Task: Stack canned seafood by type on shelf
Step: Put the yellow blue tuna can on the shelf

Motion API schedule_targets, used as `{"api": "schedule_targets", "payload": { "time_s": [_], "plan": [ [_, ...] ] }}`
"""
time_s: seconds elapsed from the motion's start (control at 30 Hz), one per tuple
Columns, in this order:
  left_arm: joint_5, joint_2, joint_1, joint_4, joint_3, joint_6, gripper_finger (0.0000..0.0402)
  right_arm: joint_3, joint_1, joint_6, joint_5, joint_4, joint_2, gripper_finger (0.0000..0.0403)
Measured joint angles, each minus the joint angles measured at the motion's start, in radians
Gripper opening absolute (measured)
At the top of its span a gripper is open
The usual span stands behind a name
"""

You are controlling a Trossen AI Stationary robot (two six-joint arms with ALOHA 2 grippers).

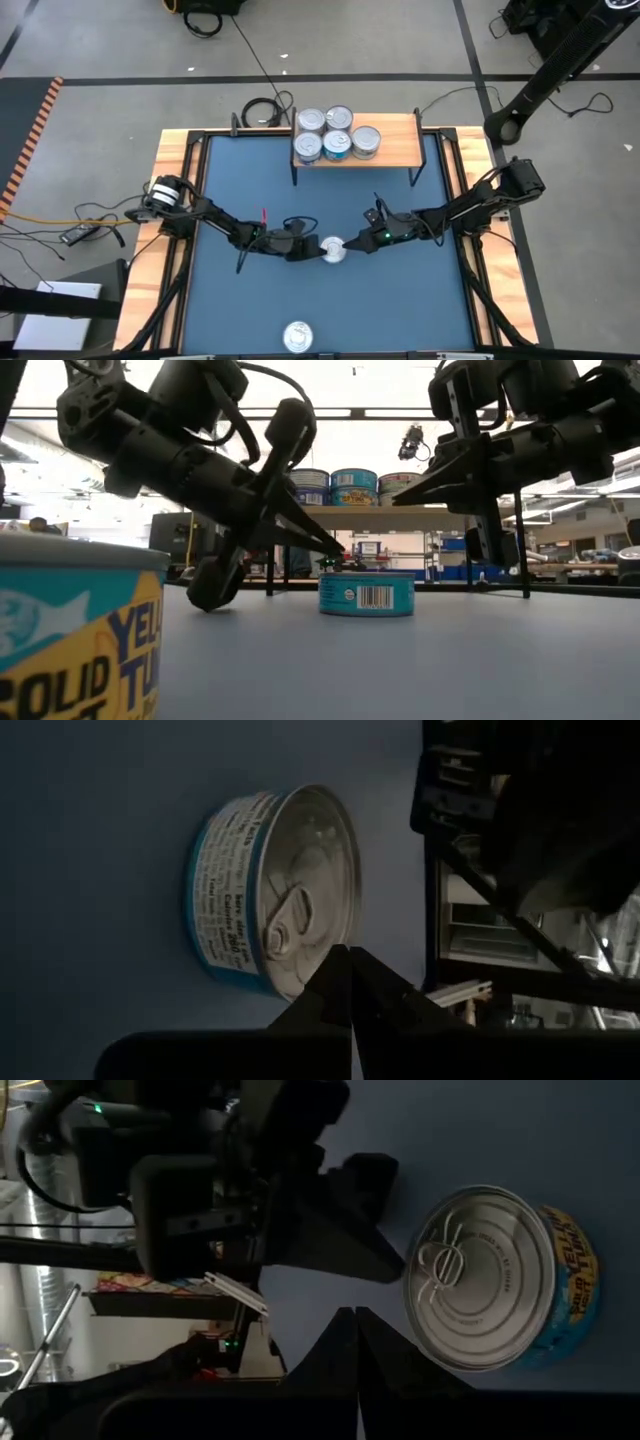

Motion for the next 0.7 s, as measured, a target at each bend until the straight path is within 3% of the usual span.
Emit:
{"api": "schedule_targets", "payload": {
  "time_s": [0.43, 0.7],
  "plan": [
    [-0.057, -0.006, 0.000, -0.131, 0.009, -0.128, 0.0000, -0.013, 0.001, -0.002, -0.004, 0.007, -0.013, 0.0000],
    [-0.038, -0.005, -0.003, -0.149, 0.008, -0.149, 0.0000, -0.013, 0.001, -0.002, -0.008, 0.006, -0.013, 0.0001]
  ]
}}
